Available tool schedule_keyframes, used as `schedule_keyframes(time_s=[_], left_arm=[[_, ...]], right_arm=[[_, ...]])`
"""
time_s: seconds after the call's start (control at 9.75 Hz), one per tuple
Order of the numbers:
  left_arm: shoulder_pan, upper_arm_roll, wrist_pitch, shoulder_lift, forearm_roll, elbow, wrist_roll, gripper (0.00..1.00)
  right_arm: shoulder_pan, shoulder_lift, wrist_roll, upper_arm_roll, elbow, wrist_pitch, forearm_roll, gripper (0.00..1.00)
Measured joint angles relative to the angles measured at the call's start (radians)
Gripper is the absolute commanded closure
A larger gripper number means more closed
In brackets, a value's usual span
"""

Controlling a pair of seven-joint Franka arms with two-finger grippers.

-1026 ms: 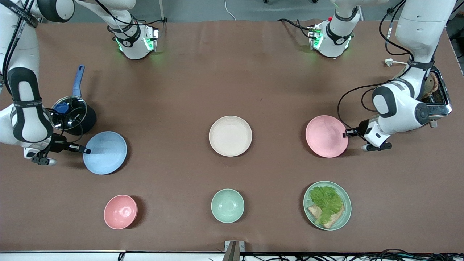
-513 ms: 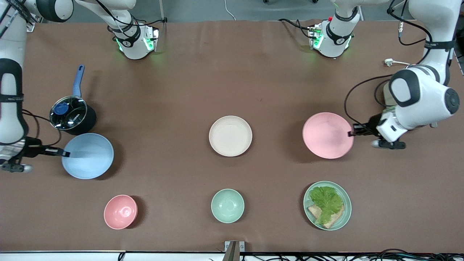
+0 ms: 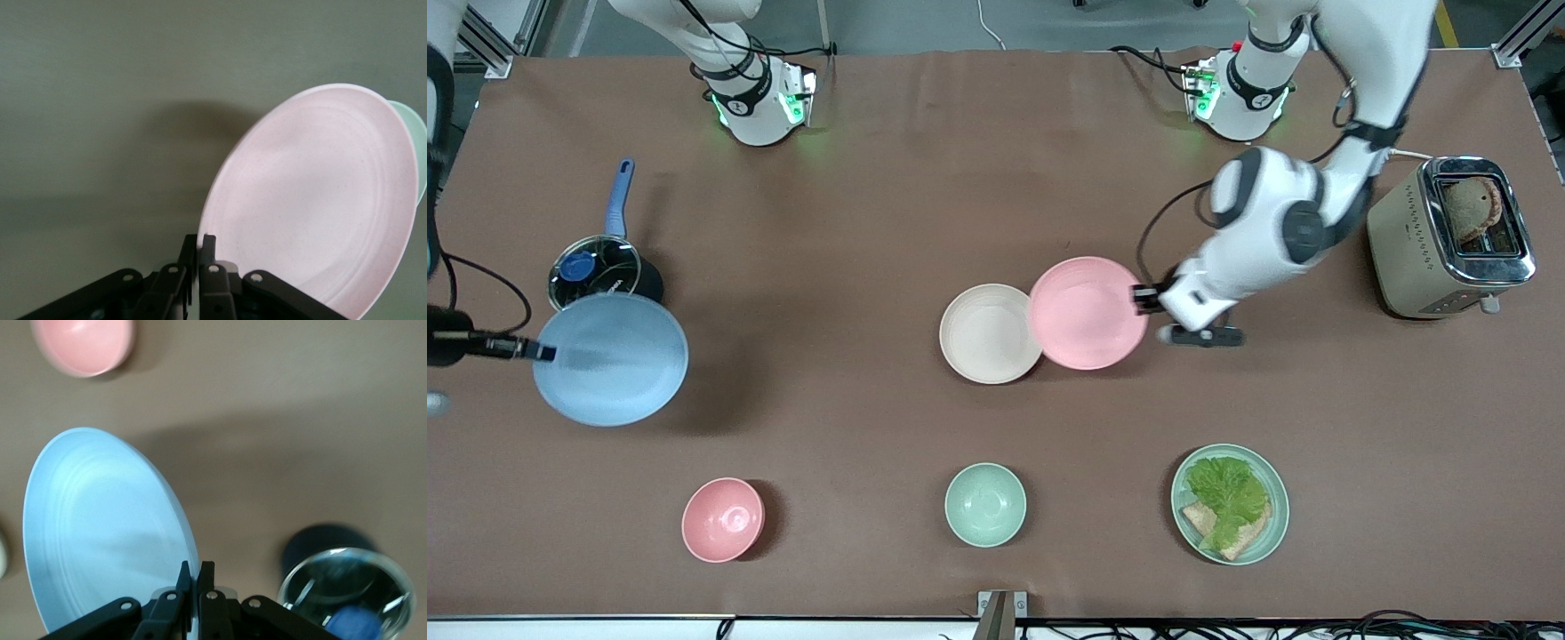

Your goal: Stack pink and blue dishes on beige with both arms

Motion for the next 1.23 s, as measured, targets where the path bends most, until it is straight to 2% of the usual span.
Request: schedule_keyframes(time_s=[0.21,0.41,0.51,0.62,0.72,1.03,1.23], left_arm=[[-0.005,-0.098,0.032,0.15,0.283,0.095,-0.351,1.0],[-0.025,-0.15,0.032,0.263,0.542,0.167,-0.634,0.98],[-0.048,-0.161,0.033,0.29,0.633,0.183,-0.74,0.9],[-0.082,-0.167,0.033,0.299,0.692,0.189,-0.832,0.35],[-0.124,-0.167,0.018,0.299,0.73,0.194,-0.91,0.0],[-0.151,-0.165,-0.085,0.282,0.791,0.229,-0.959,0.0],[-0.124,-0.16,-0.239,0.201,0.793,0.243,-0.834,0.0]], right_arm=[[0.004,-0.106,0.117,0.133,-0.012,-0.069,-0.002,0.99],[0.01,-0.121,0.221,0.258,-0.085,0.024,-0.005,0.99],[0.013,-0.112,0.276,0.316,-0.139,0.1,-0.005,0.99],[0.017,-0.1,0.328,0.372,-0.176,0.157,-0.005,0.99],[0.022,-0.089,0.363,0.421,-0.197,0.2,-0.006,0.99],[0.035,-0.034,0.385,0.52,-0.277,0.37,-0.006,0.99],[0.041,0.025,0.447,0.575,-0.287,0.464,-0.005,0.99]])
